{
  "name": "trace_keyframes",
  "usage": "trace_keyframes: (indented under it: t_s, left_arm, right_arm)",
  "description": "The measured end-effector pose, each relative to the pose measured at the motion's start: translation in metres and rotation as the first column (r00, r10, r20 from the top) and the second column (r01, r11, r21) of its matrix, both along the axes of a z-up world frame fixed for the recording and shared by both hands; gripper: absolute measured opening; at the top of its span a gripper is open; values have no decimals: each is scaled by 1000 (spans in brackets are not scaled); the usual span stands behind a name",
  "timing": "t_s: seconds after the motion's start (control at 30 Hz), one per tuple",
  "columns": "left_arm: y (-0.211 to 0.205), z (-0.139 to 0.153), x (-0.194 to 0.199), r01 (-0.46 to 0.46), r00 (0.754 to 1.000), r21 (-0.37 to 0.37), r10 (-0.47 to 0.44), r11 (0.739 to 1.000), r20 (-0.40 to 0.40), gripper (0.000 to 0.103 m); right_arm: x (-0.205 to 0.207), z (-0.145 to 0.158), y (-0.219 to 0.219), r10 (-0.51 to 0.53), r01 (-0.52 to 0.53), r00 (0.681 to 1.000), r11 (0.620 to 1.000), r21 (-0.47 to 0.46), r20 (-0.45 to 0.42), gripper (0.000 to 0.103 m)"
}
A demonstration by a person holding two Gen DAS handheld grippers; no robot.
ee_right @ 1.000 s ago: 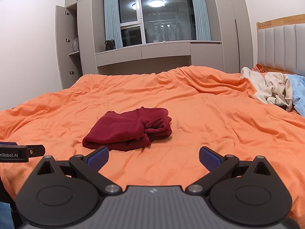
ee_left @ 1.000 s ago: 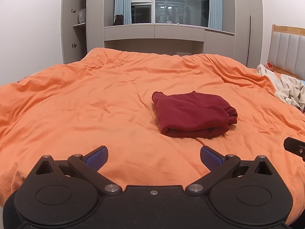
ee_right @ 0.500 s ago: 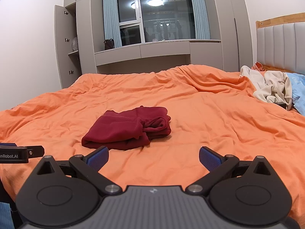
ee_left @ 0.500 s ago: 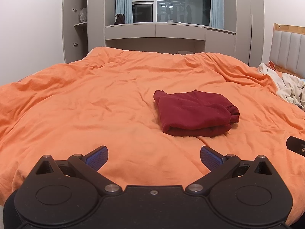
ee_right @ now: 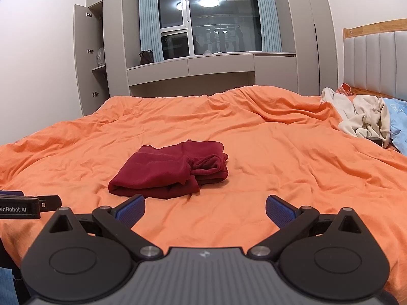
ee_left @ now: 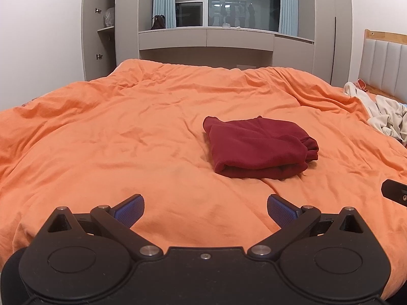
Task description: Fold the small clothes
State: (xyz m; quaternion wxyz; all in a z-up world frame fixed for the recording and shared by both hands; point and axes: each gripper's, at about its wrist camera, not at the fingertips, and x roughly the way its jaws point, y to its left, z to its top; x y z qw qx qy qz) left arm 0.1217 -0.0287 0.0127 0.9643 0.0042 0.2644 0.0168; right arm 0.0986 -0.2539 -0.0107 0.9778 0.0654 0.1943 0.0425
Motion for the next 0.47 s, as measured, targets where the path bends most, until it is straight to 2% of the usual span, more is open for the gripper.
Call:
trace_keyframes:
  t_s: [0.47]
  left_arm:
    - [-4,-4,5,-12,1000,18,12,1000,-4,103]
  right_arm:
    - [4,-3,-5,-4,4,1000,1000,16,-16,103]
